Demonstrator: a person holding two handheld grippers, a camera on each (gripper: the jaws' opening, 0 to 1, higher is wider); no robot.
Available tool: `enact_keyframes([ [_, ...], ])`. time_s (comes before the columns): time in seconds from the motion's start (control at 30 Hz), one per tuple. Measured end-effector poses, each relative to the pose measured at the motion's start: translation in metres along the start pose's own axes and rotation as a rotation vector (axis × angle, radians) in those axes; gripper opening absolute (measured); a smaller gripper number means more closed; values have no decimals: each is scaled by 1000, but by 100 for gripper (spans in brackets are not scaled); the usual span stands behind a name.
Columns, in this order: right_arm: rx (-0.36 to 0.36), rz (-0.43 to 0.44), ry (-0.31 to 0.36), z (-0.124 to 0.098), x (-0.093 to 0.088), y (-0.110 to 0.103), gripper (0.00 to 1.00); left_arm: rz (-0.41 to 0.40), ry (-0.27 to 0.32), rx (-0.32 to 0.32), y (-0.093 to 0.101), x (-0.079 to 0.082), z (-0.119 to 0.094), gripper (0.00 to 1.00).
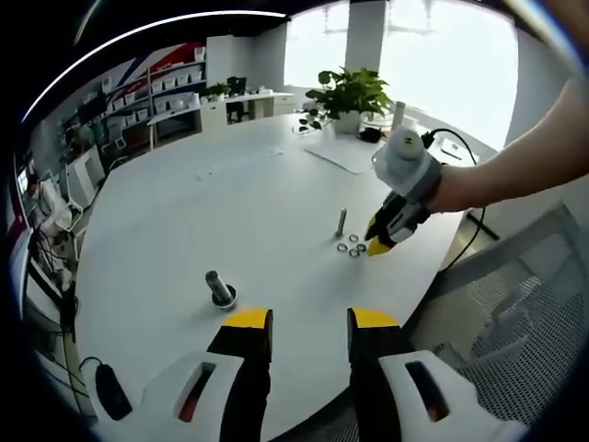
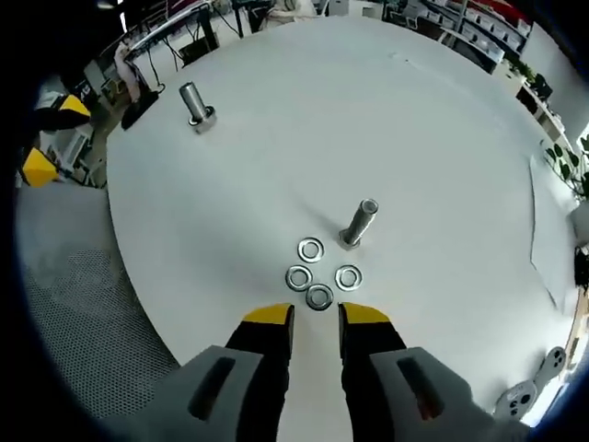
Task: Place the washer onto the threaded stud by aligning its center hole with the stud, sliding it down to the base, and recovering from edge contact or off-axis alignment until the washer reaches the visible bottom stop.
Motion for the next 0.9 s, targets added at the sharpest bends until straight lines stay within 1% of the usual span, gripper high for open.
enact_keyframes([
  [0.17,7,-10,-26,5,-3,-2,21,5,-4,-1,0,-1,1,31],
  [0.27,6,-22,-21,6,0,1,21,-5,2,-16,3,0,1,32],
  [0.47,19,-55,-17,6,2,1,21,0,-5,-16,3,-1,1,31],
  [0.53,22,-53,-14,7,2,2,20,3,-5,-16,3,-1,1,31],
  [0.6,42,-82,-35,7,2,3,19,6,-12,-18,4,-2,2,31],
  [0.7,51,-114,-72,7,2,5,16,13,-17,-23,6,-3,2,31],
  [0.77,58,-136,-92,7,3,5,16,16,-19,-24,6,-3,3,31],
  [0.8,65,-167,-111,7,3,5,16,16,-21,-23,6,-4,3,31],
  [0.87,71,-200,-140,8,4,4,16,15,-22,-22,6,-4,3,30],
  [0.9,71,-204,-149,8,4,4,16,14,-23,-22,6,-4,2,30],
])
Point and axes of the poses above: the point that each gripper's makers call its tool centre point, and the gripper's own axes: z roughly forward along the fingers, y roughly to its right, x roughly out of its top, the point moved 2 cm from there along -z, roughly backward along the fingers, and after that the axes turned 6 degrees about -z, right-handed, at the moved point
